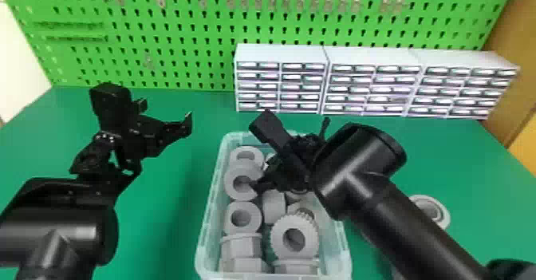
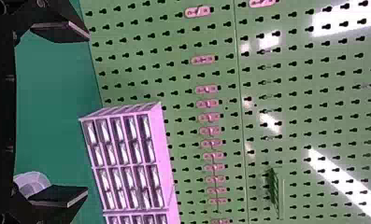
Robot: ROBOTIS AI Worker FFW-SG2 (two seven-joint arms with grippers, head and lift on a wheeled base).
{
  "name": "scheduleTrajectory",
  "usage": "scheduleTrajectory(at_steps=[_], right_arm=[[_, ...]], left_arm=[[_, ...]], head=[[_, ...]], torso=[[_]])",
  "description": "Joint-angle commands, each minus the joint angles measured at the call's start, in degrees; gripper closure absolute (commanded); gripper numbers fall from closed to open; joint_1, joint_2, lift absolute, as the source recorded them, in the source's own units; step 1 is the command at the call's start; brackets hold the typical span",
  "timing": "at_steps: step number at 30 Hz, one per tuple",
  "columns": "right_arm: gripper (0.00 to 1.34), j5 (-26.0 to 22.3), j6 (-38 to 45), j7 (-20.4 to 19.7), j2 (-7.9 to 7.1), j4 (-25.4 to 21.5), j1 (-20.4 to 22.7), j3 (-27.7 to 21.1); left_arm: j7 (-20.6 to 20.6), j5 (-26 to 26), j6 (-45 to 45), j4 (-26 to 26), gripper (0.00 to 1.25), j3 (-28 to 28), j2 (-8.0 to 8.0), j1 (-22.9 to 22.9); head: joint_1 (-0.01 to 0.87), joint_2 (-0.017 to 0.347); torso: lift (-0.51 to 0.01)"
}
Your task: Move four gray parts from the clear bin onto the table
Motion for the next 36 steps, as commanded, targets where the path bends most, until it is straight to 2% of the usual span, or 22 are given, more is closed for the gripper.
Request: scheduleTrajectory(at_steps=[1,18,25,36], right_arm=[[0.54,-0.37,-1.07,-1.08,-0.03,0.76,-0.52,1.20],[0.54,-2.39,-4.94,-5.56,0.15,3.39,-1.84,5.41],[0.54,-2.74,-6.52,-6.79,0.23,4.54,-1.84,5.85],[0.54,-2.74,-8.45,-9.87,0.76,5.94,-1.49,5.59]], left_arm=[[0.00,0.12,0.07,0.00,0.13,0.05,0.04,0.10],[0.00,0.74,-0.02,0.18,0.13,0.23,0.04,0.10],[0.00,1.09,-0.02,0.18,0.13,-0.04,0.83,0.10],[-0.09,1.62,-0.02,0.18,0.13,-0.04,1.01,0.27]], head=[[0.678,0.034],[0.678,0.034],[0.678,0.034],[0.678,0.034]], torso=[[-0.050],[-0.050],[-0.050],[-0.050]])
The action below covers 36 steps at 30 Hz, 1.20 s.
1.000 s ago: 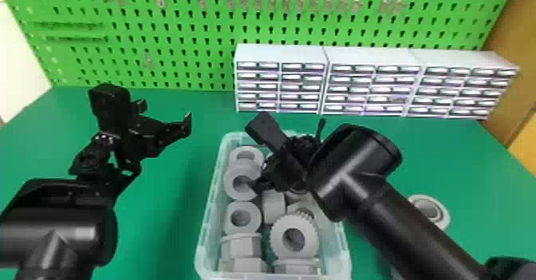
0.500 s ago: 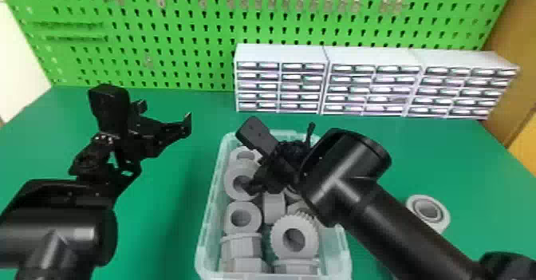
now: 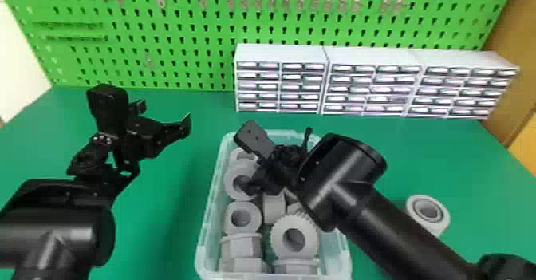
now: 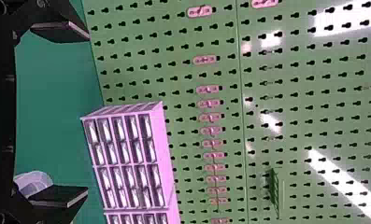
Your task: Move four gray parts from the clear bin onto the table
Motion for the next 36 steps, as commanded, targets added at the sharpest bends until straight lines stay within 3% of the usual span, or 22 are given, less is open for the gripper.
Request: scheduleTrajectory(at_steps=[1,24,26,33,36], right_arm=[[0.54,0.00,-0.65,-1.10,0.18,0.49,0.20,-0.26],[0.55,1.93,-2.15,-5.76,0.62,0.93,1.52,-1.22],[0.60,1.93,-2.15,-5.85,0.62,0.93,1.61,-1.40],[1.07,2.20,-3.03,-6.64,0.53,0.67,2.14,-1.66],[1.09,2.64,-3.20,-6.73,0.53,0.23,2.31,-1.75]], left_arm=[[-0.12,0.15,0.00,0.00,0.13,0.00,0.13,0.06],[-0.38,0.68,0.00,0.00,0.13,0.00,0.66,0.15],[-0.38,0.68,0.00,0.00,0.13,0.00,0.66,0.15],[-0.38,0.68,-0.09,0.00,0.13,0.00,0.66,0.15],[-0.47,0.59,0.00,0.00,0.13,0.00,0.66,0.23]], head=[[0.678,0.034],[0.678,0.034],[0.678,0.034],[0.678,0.034],[0.678,0.034]], torso=[[-0.050],[-0.050],[-0.050],[-0.050],[-0.050]])
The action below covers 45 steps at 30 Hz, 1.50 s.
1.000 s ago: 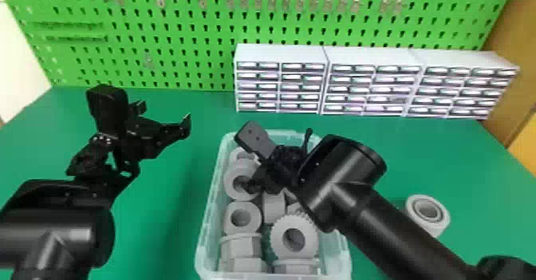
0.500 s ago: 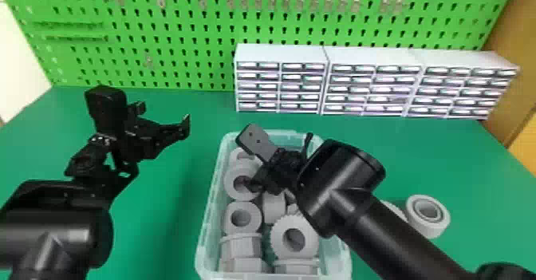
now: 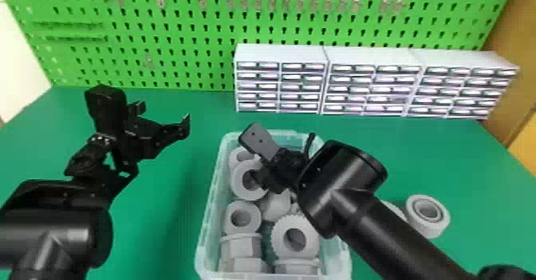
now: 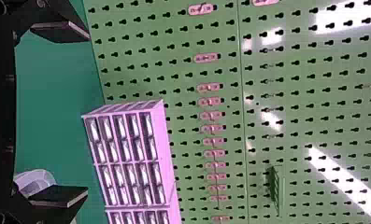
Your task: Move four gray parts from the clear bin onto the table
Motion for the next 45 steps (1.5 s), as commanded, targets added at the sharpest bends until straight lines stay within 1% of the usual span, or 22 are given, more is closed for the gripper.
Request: scheduleTrajectory(at_steps=[1,9,11,14,18,23,29,34,38,41,45], right_arm=[[1.09,0.58,-0.41,-0.10,0.00,-0.59,0.41,-0.13],[1.09,1.37,-0.41,-0.10,-0.27,-1.99,0.85,-1.01],[1.09,1.72,0.03,-0.10,-0.35,-2.96,1.12,-1.54],[1.09,2.51,1.17,-0.10,-0.53,-5.69,1.82,-3.12],[1.09,2.69,2.84,-0.10,-1.06,-10.34,3.14,-6.28],[1.09,3.57,4.43,-0.10,-1.32,-15.62,5.07,-10.24],[1.09,5.41,7.33,-0.10,-1.59,-21.42,7.18,-15.69],[1.09,7.35,11.37,-0.10,-1.85,-26.08,9.20,-20.43],[1.09,9.37,15.24,-0.10,-1.76,-29.42,11.31,-24.30],[1.09,11.13,18.31,-0.10,-1.76,-32.67,13.69,-27.38],[1.09,13.24,22.44,-0.10,-1.23,-36.89,16.94,-31.42]], left_arm=[[-0.03,-0.09,-0.02,0.00,0.13,0.00,0.00,0.06],[-0.03,-0.09,0.07,0.00,0.13,0.00,0.00,0.06],[-0.03,-0.09,0.07,0.00,0.13,0.00,0.00,0.06],[-0.03,-0.09,-0.02,0.00,0.13,0.00,0.00,0.15],[-0.03,-0.09,0.07,0.00,0.13,0.18,0.00,0.41],[-0.03,-0.09,-0.02,0.00,0.13,0.35,0.00,0.50],[-0.03,-0.09,0.07,0.00,0.13,0.27,0.00,0.50],[-0.03,0.00,0.07,-0.09,0.13,0.27,0.00,0.41],[-0.20,0.09,-0.02,-0.09,0.13,0.44,0.00,0.41],[-0.38,0.18,0.07,-0.18,0.13,0.53,0.00,0.41],[-0.38,0.44,0.07,-0.35,0.13,0.79,0.00,0.59]], head=[[0.678,0.034],[0.678,0.034],[0.678,0.034],[0.678,0.034],[0.678,0.034],[0.678,0.034],[0.678,0.034],[0.678,0.034],[0.678,0.034],[0.678,0.034],[0.678,0.034]], torso=[[-0.050],[-0.050],[-0.050],[-0.050],[-0.050],[-0.050],[-0.050],[-0.050],[-0.050],[-0.050],[-0.050]])
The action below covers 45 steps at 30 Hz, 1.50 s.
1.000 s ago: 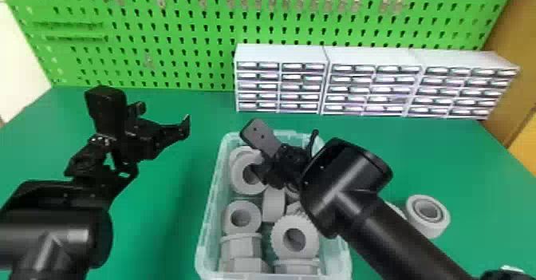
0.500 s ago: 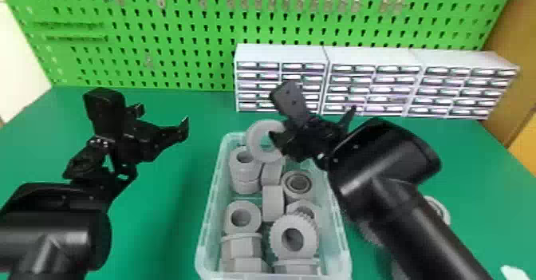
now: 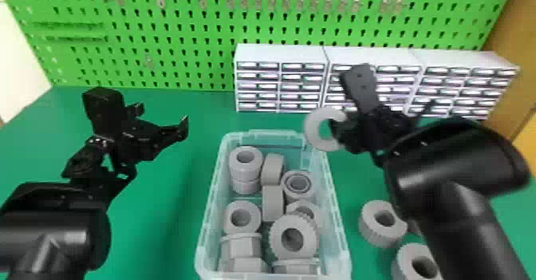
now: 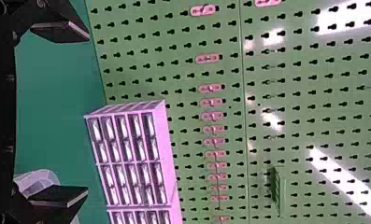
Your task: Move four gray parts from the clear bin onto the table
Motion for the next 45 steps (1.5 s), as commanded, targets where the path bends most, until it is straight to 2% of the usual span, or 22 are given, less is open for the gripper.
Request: scheduleTrajectory(at_steps=[1,13,22,35,39,45], right_arm=[[1.09,2.59,5.01,0.00,0.50,-4.84,3.83,-4.70],[1.09,7.86,18.46,0.00,0.85,-13.28,11.13,-13.05],[1.09,10.68,22.76,0.00,1.82,-14.77,16.31,-19.64],[1.09,14.19,24.70,0.00,0.59,-12.49,18.07,-27.03],[1.09,14.19,24.26,0.00,0.24,-10.46,18.42,-28.78],[1.09,14.19,22.85,0.00,0.50,-6.86,18.33,-29.66]], left_arm=[[-0.08,0.22,0.04,-0.17,0.13,0.36,0.00,0.16],[-0.26,0.22,0.04,-0.44,0.13,0.71,0.00,-0.02],[-0.61,-0.05,0.04,-0.44,0.13,0.89,0.00,-0.02],[-1.05,-0.49,0.04,-0.44,0.13,0.80,0.00,-0.37],[-1.05,-0.49,0.04,-0.44,0.13,0.89,0.00,-0.28],[-1.05,-0.49,0.04,-0.44,0.13,0.71,0.00,-0.20]], head=[[0.678,0.034],[0.678,0.034],[0.678,0.034],[0.678,0.034],[0.678,0.034],[0.678,0.034]], torso=[[-0.050],[-0.050],[-0.050],[-0.050],[-0.050],[-0.050]])
